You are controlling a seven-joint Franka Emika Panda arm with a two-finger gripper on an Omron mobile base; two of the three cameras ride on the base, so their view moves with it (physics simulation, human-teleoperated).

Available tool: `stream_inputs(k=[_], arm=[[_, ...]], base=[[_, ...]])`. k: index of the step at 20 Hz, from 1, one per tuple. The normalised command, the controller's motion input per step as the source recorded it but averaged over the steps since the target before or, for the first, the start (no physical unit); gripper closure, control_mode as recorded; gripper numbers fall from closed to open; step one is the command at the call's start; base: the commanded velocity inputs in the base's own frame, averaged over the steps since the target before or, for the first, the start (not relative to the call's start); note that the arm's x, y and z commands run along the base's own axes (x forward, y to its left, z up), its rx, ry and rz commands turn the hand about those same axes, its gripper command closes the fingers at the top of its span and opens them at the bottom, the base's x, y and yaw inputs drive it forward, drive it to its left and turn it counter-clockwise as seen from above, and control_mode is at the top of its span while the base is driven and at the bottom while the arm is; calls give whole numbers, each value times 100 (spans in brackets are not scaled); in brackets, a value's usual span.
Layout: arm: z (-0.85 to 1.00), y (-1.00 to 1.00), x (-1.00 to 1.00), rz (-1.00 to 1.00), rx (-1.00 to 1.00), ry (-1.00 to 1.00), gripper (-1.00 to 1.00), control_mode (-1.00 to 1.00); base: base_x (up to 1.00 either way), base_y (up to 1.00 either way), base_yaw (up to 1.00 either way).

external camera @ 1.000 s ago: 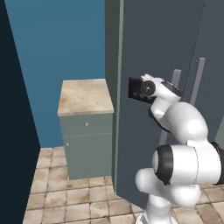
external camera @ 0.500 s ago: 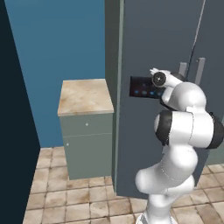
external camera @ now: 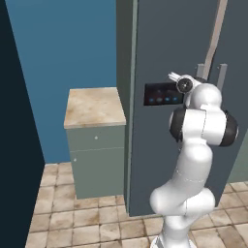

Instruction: Take the bottled waters from the counter and place them in the freezer to freeze. Close the freezer door after placing the bottles.

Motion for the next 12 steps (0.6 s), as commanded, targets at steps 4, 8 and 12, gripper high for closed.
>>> stream_inputs(k=[4, 8, 12], arm=[[-10, -76, 69, 12, 0, 0, -100, -100], [-1, -43, 40, 4, 2, 0, -100, -100], [0, 0, 0, 0, 0, 0, -100, -100]], base=[[0, 0, 0], [0, 0, 0], [0, 0, 0]])
